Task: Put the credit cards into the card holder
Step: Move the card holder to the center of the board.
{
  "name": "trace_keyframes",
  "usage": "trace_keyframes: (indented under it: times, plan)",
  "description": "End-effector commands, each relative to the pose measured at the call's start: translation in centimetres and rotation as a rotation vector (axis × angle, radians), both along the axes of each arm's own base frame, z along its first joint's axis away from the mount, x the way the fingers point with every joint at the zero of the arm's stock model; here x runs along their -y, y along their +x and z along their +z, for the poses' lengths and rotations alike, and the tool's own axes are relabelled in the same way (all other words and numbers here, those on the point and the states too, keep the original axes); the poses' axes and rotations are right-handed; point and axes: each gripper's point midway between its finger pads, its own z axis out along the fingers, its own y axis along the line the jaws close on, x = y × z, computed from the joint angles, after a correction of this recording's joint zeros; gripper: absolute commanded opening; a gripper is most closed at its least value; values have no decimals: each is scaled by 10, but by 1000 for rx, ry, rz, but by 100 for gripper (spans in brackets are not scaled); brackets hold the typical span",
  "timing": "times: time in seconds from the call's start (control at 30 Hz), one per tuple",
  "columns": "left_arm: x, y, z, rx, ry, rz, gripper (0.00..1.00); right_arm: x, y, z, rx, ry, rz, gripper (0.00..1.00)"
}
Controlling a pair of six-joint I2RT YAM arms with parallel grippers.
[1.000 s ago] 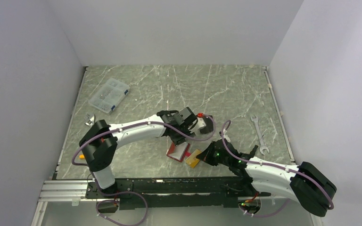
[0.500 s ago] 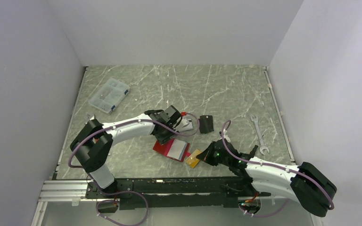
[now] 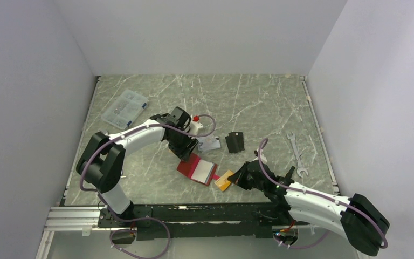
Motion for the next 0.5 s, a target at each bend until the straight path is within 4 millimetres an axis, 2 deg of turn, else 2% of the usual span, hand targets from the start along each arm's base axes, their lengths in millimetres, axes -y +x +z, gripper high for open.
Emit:
trace_keyframes:
  times: [0.0,0.1,0.2,0.23,0.43,0.47]
  plan:
    - [17,-13,8,-125,-127,-2,57,28,-12,-31,-55,-173,5,0]
    - [22,-19,10,-187,-172,-7,58,27,-11,-31,-53,-172,7,0]
    - [24,-25,10,-231,-201,-15,51,23,-8,-27,-33,-153,10,0]
    - [25,-26,9,-238,-208,-17,46,22,-6,-25,-25,-145,10,0]
    - [27,-31,13,-300,-272,-15,3,10,3,-4,53,-103,43,0]
    - [29,-32,15,-310,-288,-16,0,8,6,3,77,-94,47,0]
